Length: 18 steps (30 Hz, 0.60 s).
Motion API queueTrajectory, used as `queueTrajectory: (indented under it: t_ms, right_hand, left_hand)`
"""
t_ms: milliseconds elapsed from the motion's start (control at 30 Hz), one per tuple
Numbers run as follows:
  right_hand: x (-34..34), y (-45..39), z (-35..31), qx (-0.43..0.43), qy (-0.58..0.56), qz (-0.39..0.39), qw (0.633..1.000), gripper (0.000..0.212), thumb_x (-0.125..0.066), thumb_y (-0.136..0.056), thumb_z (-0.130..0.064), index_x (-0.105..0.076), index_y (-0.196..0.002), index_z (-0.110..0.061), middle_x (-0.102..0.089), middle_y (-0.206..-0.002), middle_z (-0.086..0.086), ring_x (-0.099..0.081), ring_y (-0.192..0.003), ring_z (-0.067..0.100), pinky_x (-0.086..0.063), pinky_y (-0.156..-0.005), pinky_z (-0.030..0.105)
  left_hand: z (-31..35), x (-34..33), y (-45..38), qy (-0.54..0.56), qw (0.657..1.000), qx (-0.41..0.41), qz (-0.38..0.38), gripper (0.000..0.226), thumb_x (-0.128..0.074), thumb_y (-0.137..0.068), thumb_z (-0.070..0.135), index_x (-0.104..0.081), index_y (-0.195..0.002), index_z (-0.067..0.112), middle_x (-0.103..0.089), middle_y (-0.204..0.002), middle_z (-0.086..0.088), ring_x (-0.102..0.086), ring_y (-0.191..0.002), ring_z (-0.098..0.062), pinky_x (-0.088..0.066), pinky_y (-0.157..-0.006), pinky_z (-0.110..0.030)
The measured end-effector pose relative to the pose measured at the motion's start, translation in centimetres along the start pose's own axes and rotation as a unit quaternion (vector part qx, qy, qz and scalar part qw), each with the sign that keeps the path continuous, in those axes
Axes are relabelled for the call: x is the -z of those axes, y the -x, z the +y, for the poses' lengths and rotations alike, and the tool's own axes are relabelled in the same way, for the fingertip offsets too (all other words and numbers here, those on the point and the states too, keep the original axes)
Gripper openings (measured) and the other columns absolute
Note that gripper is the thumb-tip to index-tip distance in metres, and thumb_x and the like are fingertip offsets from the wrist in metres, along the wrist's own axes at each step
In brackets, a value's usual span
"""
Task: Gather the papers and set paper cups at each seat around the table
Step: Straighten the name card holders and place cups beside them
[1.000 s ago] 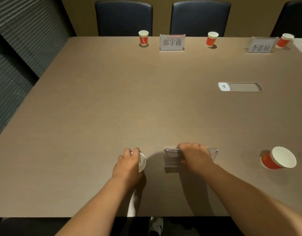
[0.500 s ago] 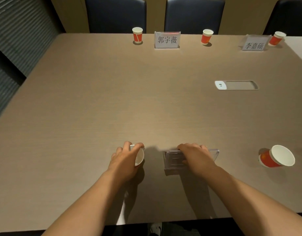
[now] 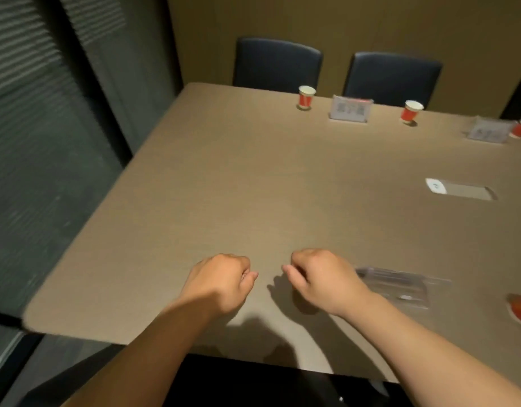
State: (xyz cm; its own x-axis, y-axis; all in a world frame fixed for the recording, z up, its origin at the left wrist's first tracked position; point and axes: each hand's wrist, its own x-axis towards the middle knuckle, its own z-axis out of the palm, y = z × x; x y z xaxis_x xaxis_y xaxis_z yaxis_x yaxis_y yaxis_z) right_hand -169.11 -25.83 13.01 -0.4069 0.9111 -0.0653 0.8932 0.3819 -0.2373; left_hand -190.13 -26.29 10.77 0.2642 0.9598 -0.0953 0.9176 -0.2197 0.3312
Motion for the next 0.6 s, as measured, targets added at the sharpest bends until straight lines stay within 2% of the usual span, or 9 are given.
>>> queueTrajectory:
  t_ms: [67, 200, 267, 400, 500, 600]
  right_hand:
    - [-0.5, -1.0, -6.4, 0.043, -0.001, -0.027, 0.999, 0.03, -0.042, -0.099, -0.039, -0.043, -0.074, -0.021, -0.065, -0.084, 0.006, -0.061, -0.083, 0.03, -0.037, -0.063, 0.033]
    - [-1.7, -3.8, -20.4, 0.087, -0.02, -0.041, 0.995, 0.033, -0.038, -0.101, -0.036, -0.042, -0.073, -0.019, -0.051, -0.073, 0.001, -0.049, -0.071, 0.025, -0.031, -0.062, 0.031]
    - [-2.2, -5.1, -26.6, 0.103, -0.015, -0.032, 0.994, 0.033, -0.037, -0.101, -0.037, -0.041, -0.073, -0.019, -0.048, -0.072, 0.0, -0.047, -0.071, 0.025, -0.031, -0.062, 0.031]
    - [-3.4, -8.2, -37.2, 0.136, -0.005, -0.026, 0.99, 0.034, -0.036, -0.1, -0.041, -0.043, -0.073, -0.022, -0.051, -0.072, -0.001, -0.06, -0.079, 0.029, -0.038, -0.062, 0.033]
    - [-4.4, -11.4, -43.5, 0.162, -0.001, -0.032, 0.986, 0.033, -0.036, -0.099, -0.043, -0.045, -0.073, -0.023, -0.055, -0.073, 0.001, -0.062, -0.08, 0.029, -0.046, -0.067, 0.035]
    - [-5.3, -15.2, -47.5, 0.164, 0.003, -0.027, 0.986, 0.03, -0.039, -0.097, -0.044, -0.045, -0.075, -0.024, -0.065, -0.083, 0.006, -0.062, -0.084, 0.029, -0.047, -0.069, 0.035]
  left_hand:
    - [-4.6, 2.3, 3.6, -0.003, 1.0, 0.01, 0.021, 0.036, -0.043, -0.094, 0.044, -0.047, -0.07, 0.017, -0.054, -0.067, 0.004, -0.059, -0.074, -0.025, -0.035, -0.059, -0.032]
    - [-15.2, 8.4, 11.7, -0.004, 0.997, 0.048, 0.067, 0.042, -0.048, -0.092, 0.045, -0.038, -0.061, 0.019, -0.047, -0.055, 0.003, -0.053, -0.062, -0.021, -0.034, -0.054, -0.031]
    - [-19.9, 11.2, 15.3, 0.002, 0.993, 0.06, 0.1, 0.044, -0.05, -0.091, 0.044, -0.034, -0.058, 0.02, -0.044, -0.056, 0.004, -0.051, -0.062, -0.021, -0.041, -0.056, -0.034]
    - [-27.9, 15.9, 21.4, 0.024, 0.986, 0.086, 0.143, 0.043, -0.053, -0.09, 0.041, -0.03, -0.058, 0.024, -0.044, -0.066, 0.004, -0.052, -0.066, -0.02, -0.05, -0.064, -0.037]
    - [-33.2, 18.2, 23.8, 0.032, 0.978, 0.111, 0.172, 0.043, -0.056, -0.09, 0.039, -0.031, -0.059, 0.022, -0.047, -0.065, 0.003, -0.052, -0.063, -0.018, -0.043, -0.059, -0.036]
    - [-38.1, 19.5, 24.4, 0.041, 0.974, 0.135, 0.176, 0.04, -0.057, -0.089, 0.04, -0.036, -0.063, 0.017, -0.049, -0.064, 0.003, -0.052, -0.062, -0.014, -0.038, -0.056, -0.033]
